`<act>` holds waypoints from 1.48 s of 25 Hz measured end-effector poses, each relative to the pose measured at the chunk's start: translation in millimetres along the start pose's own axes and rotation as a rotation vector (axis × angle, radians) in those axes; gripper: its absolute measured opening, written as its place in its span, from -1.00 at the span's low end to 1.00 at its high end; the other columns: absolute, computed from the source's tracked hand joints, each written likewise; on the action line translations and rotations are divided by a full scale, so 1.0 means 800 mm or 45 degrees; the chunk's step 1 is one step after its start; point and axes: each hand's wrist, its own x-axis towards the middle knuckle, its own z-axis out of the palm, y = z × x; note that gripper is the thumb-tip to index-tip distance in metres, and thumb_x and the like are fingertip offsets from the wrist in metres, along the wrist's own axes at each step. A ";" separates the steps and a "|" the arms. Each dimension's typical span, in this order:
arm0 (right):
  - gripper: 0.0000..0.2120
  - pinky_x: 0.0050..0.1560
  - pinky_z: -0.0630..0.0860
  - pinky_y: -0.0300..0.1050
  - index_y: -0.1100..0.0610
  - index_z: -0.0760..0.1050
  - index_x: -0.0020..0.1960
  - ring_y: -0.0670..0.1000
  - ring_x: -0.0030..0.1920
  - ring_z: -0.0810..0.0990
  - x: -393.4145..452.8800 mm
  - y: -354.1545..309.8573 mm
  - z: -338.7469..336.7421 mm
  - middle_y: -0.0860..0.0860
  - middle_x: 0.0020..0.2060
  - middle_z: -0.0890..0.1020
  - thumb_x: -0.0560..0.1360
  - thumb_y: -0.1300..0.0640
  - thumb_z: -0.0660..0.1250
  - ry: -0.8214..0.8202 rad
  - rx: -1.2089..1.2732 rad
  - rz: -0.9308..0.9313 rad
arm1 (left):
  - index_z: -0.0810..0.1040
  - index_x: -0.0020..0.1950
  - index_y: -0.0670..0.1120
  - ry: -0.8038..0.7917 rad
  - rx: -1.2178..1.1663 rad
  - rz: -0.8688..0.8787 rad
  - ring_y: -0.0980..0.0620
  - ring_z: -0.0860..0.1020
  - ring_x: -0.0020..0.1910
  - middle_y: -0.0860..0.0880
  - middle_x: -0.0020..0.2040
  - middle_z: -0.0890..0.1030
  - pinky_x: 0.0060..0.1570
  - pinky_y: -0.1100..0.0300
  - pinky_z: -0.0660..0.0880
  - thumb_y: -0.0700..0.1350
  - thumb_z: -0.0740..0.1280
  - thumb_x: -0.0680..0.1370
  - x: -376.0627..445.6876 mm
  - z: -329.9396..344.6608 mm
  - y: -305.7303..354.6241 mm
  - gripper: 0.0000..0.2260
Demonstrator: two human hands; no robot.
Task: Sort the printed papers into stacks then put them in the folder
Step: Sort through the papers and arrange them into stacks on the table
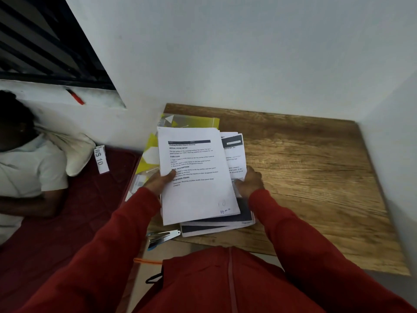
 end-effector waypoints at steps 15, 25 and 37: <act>-0.62 0.08 0.42 -0.15 0.24 0.53 0.26 0.14 0.10 0.59 0.016 0.138 -0.218 0.15 0.16 0.62 0.45 0.38 0.36 0.413 0.218 0.121 | 0.42 0.37 -0.18 -0.143 0.039 0.046 -0.30 0.55 0.19 -0.25 0.26 0.56 0.21 -0.27 0.45 -0.16 0.30 0.59 0.024 0.108 0.021 -0.65; -0.52 0.28 0.36 0.20 0.22 0.39 0.31 0.34 0.27 0.42 0.020 0.225 -0.307 0.29 0.31 0.45 0.42 0.14 0.33 0.637 -0.305 0.295 | 0.48 0.30 -0.13 -0.182 -0.036 0.050 -0.17 0.64 0.01 -0.19 0.17 0.63 0.03 -0.12 0.59 -0.18 0.28 0.60 0.003 0.192 0.023 -0.73; -0.79 -0.23 0.62 -0.16 0.17 0.55 -0.07 -0.05 -0.30 0.64 -0.036 0.052 -0.176 0.04 -0.24 0.65 0.38 0.37 0.48 0.085 1.127 -0.187 | 0.49 0.31 -0.14 -0.166 -0.216 0.119 -0.11 0.65 0.05 -0.17 0.19 0.63 -0.09 0.03 0.61 -0.05 0.41 0.46 -0.041 0.183 0.031 -0.56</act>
